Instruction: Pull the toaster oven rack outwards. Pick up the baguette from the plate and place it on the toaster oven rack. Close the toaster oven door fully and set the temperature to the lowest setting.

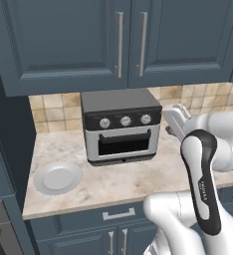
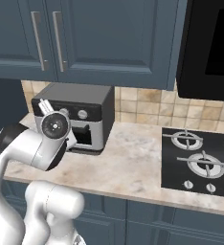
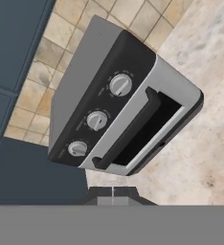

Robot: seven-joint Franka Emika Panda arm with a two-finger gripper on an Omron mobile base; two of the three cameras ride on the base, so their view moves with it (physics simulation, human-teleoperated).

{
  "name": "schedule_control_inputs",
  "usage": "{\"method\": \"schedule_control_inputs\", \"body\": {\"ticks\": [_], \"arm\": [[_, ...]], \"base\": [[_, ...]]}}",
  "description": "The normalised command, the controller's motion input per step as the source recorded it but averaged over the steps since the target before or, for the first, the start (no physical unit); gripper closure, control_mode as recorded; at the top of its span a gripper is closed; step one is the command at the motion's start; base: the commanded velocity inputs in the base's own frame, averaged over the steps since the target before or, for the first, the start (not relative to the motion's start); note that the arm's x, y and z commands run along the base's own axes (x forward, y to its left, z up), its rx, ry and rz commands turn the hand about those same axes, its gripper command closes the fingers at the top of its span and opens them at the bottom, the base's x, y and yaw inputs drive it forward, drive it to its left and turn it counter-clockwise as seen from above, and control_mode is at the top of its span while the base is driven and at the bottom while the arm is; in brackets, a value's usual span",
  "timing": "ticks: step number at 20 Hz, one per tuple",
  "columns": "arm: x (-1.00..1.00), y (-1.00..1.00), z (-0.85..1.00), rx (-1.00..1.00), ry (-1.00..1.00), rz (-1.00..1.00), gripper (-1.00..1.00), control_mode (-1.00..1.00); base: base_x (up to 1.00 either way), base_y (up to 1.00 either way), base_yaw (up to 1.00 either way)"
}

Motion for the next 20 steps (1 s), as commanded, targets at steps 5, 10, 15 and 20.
{"method": "schedule_control_inputs", "body": {"ticks": [5,10,15,20], "arm": [[0.15,0.14,-0.02,0.01,0.00,0.00,1.00,-1.00],[0.20,0.17,-0.02,0.01,0.00,0.00,1.00,-1.00],[0.19,0.13,-0.01,0.01,0.00,0.00,1.00,-1.00],[0.16,0.05,-0.03,0.01,0.00,0.00,1.00,-1.00]], "base": [[0.00,0.00,0.00],[0.00,0.00,0.00],[0.00,0.00,0.00],[0.00,0.00,0.00]]}}
